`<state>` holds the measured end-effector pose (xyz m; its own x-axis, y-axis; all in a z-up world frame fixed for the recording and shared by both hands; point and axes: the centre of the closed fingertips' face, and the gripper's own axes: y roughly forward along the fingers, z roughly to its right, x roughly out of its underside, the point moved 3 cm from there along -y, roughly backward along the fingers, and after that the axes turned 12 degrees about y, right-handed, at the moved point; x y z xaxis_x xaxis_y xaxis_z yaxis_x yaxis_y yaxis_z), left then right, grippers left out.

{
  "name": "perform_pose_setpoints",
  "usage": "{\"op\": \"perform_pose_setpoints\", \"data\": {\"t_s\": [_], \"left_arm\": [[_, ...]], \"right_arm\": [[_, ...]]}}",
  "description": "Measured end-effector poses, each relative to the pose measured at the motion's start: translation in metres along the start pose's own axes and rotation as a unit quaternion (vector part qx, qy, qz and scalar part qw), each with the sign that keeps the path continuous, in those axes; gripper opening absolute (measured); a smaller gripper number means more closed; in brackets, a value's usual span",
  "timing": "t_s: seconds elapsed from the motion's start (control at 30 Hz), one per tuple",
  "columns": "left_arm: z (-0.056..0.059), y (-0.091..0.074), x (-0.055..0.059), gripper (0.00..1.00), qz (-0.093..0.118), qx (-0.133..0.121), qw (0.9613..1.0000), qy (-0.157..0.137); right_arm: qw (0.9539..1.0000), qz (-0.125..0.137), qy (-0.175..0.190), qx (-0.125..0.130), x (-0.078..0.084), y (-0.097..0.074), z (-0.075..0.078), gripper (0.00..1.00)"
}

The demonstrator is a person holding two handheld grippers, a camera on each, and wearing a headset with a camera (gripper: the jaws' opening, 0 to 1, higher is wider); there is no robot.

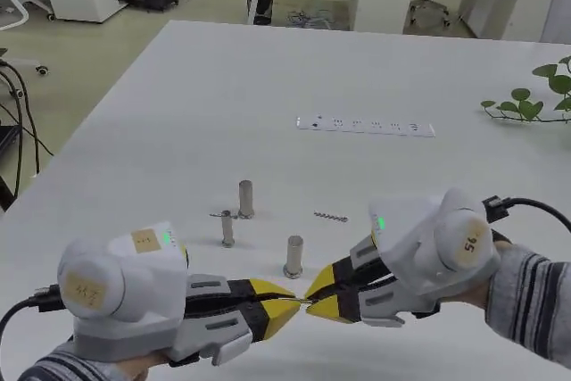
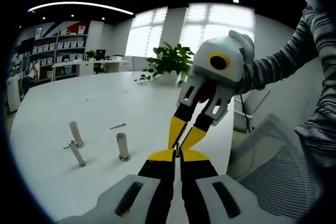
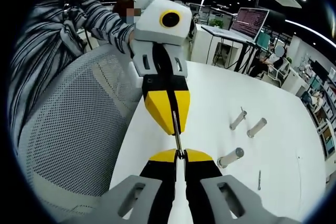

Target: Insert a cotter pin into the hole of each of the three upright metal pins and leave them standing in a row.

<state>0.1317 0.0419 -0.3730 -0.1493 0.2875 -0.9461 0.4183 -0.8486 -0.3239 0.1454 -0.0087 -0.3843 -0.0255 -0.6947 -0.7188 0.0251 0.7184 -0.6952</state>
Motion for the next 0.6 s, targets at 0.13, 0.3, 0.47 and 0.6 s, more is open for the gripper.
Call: {"op": "perform_pose_setpoints", "data": {"t_s": [0.13,0.3,0.47,0.6], "left_arm": [[0.0022,-0.0007,0.0021,0.0,-0.003,0.001,1.0,-0.001],[0.0031,0.0002,0.0045,0.0,-0.009,0.0,1.0,0.002],[0.0019,0.0017,0.0069,0.0,-0.015,-0.006,0.9998,0.009],[-0.0012,0.0044,0.0085,0.05,-0.017,-0.016,0.9996,0.014]], "right_arm": [[0.9999,-0.009,-0.014,0.0,-0.0002,-0.0003,-0.0025,0.0],[0.9985,-0.023,-0.049,0.006,0.001,0.0015,-0.0051,0.0],[0.9971,-0.032,-0.068,0.008,0.0029,0.0034,-0.005,0.0],[0.9976,-0.021,-0.063,0.017,0.0015,0.0035,-0.0008,0.0]]}}
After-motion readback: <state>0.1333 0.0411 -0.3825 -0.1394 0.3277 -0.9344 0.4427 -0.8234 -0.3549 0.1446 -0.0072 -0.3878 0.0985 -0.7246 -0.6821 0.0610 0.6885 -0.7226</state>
